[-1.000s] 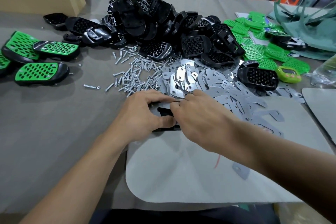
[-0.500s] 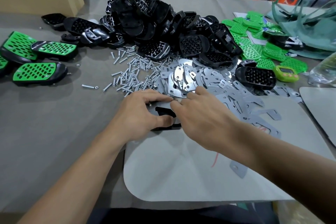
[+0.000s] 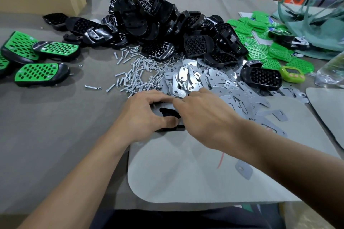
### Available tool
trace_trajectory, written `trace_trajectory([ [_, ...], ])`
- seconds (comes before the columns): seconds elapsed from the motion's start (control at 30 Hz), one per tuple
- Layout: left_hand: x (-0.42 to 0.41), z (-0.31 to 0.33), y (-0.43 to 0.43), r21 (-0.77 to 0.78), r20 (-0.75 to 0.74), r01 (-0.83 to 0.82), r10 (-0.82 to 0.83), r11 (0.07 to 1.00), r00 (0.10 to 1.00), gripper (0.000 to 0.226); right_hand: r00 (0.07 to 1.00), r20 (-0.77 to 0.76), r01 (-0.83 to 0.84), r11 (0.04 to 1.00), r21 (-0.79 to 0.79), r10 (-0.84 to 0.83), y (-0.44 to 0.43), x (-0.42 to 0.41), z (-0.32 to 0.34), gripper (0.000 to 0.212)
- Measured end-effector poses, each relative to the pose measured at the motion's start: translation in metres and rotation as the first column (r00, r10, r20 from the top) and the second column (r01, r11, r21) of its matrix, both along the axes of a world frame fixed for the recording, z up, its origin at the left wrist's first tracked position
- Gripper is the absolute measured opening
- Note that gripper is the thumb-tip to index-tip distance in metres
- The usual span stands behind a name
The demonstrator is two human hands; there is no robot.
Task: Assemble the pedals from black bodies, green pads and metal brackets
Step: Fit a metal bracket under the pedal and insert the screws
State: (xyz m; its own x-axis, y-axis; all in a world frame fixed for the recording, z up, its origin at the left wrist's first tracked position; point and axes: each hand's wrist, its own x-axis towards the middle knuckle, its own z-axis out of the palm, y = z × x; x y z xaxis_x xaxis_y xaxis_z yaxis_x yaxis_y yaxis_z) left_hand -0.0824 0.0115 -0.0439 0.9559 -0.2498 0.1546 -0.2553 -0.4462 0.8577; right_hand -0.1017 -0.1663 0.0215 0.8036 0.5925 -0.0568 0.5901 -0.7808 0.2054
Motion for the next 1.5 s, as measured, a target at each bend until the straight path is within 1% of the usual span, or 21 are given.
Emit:
trace_trajectory([
  [0.1, 0.001, -0.002, 0.0, -0.009, 0.003, 0.0, 0.0, 1.0, 1.0, 0.043, 0.999, 0.02, -0.04, 0.997, -0.069, 0.041, 0.004, -0.002, -0.002, 0.005],
  [0.17, 0.002, -0.002, 0.0, -0.015, -0.009, -0.005, 0.005, 1.0, 1.0, 0.045, 0.999, 0.038, -0.009, 0.997, -0.077, 0.012, 0.008, -0.004, -0.004, 0.007],
  [0.3, 0.001, -0.004, 0.001, -0.005, -0.023, -0.008, 0.008, 1.0, 1.0, 0.052, 0.998, 0.026, 0.06, 0.995, -0.075, -0.058, 0.01, -0.004, 0.001, 0.016],
  [0.37, 0.001, -0.002, 0.001, 0.006, -0.024, -0.005, 0.005, 1.0, 1.0, 0.051, 0.999, 0.001, 0.038, 0.997, -0.066, -0.038, 0.003, 0.001, 0.004, 0.017],
  [0.43, 0.001, -0.001, 0.002, 0.013, -0.02, -0.007, 0.007, 1.0, 1.0, 0.049, 0.999, -0.022, -0.029, 0.997, -0.072, 0.028, -0.001, 0.004, 0.007, 0.015],
  [0.5, 0.001, -0.001, 0.001, 0.008, -0.024, -0.001, 0.001, 1.0, 1.0, 0.046, 0.996, -0.007, -0.094, 0.991, -0.091, 0.093, -0.002, 0.004, 0.009, 0.014],
  [0.53, 0.001, -0.001, 0.001, 0.005, -0.028, -0.002, 0.002, 1.0, 1.0, 0.047, 0.996, 0.005, -0.087, 0.992, -0.091, 0.088, 0.0, 0.003, 0.009, 0.013],
  [0.67, 0.0, -0.001, 0.0, 0.014, -0.036, -0.013, 0.013, 1.0, 0.999, 0.058, 0.996, -0.006, 0.089, 0.996, -0.029, -0.089, 0.004, -0.003, 0.003, 0.018],
  [0.77, 0.0, 0.0, 0.0, 0.029, -0.038, -0.013, 0.014, 1.0, 0.999, 0.061, 0.98, 0.003, 0.2, 0.98, 0.02, -0.2, 0.003, -0.005, -0.004, 0.035],
  [0.87, 0.0, -0.001, 0.001, 0.022, -0.044, -0.021, 0.021, 1.0, 0.999, 0.057, 0.979, 0.08, 0.185, 0.982, 0.042, -0.188, -0.004, -0.004, -0.009, 0.039],
  [0.93, 0.0, 0.0, 0.0, 0.022, -0.041, -0.021, 0.021, 1.0, 0.999, 0.053, 0.987, 0.11, 0.11, 0.99, 0.084, -0.119, -0.009, -0.006, -0.012, 0.033],
  [1.0, -0.001, 0.0, 0.0, 0.03, -0.034, -0.021, 0.022, 0.999, 0.999, 0.056, 0.996, 0.074, 0.034, 0.994, 0.105, -0.042, -0.012, -0.009, -0.014, 0.02],
  [1.03, -0.001, 0.0, 0.0, 0.033, -0.036, -0.022, 0.023, 0.999, 0.999, 0.056, 0.998, 0.066, 0.008, 0.996, 0.092, -0.014, -0.013, -0.01, -0.013, 0.019],
  [1.1, -0.002, 0.001, 0.0, 0.029, -0.038, -0.024, 0.025, 0.999, 0.999, 0.05, 0.997, 0.07, -0.013, 0.998, 0.058, 0.009, -0.012, -0.01, -0.012, 0.019],
  [1.17, -0.002, 0.001, 0.0, 0.033, -0.028, -0.025, 0.026, 0.999, 0.999, 0.048, 0.997, 0.065, 0.025, 0.998, 0.061, -0.029, -0.01, -0.009, -0.014, 0.016],
  [1.27, -0.002, 0.001, 0.0, 0.035, -0.031, -0.025, 0.026, 0.999, 0.999, 0.06, 0.983, 0.055, 0.17, 0.984, 0.043, -0.173, -0.001, -0.01, -0.017, 0.027],
  [1.33, -0.002, 0.001, 0.0, 0.033, -0.042, -0.027, 0.028, 0.999, 0.999, 0.063, 0.961, 0.066, 0.266, 0.963, 0.049, -0.268, 0.004, -0.011, -0.018, 0.026],
  [1.37, -0.002, 0.001, 0.0, 0.032, -0.044, -0.027, 0.028, 0.999, 0.999, 0.062, 0.956, 0.067, 0.283, 0.958, 0.047, -0.286, 0.004, -0.011, -0.019, 0.023],
  [1.4, -0.001, 0.001, 0.0, 0.029, -0.045, -0.028, 0.029, 0.999, 0.999, 0.061, 0.959, 0.075, 0.273, 0.961, 0.038, -0.275, 0.002, -0.011, -0.019, 0.02],
  [1.5, -0.002, 0.001, 0.0, 0.03, -0.04, -0.026, 0.028, 0.999, 0.999, 0.056, 0.976, 0.154, 0.149, 0.988, 0.045, -0.154, -0.006, -0.01, -0.018, 0.018],
])
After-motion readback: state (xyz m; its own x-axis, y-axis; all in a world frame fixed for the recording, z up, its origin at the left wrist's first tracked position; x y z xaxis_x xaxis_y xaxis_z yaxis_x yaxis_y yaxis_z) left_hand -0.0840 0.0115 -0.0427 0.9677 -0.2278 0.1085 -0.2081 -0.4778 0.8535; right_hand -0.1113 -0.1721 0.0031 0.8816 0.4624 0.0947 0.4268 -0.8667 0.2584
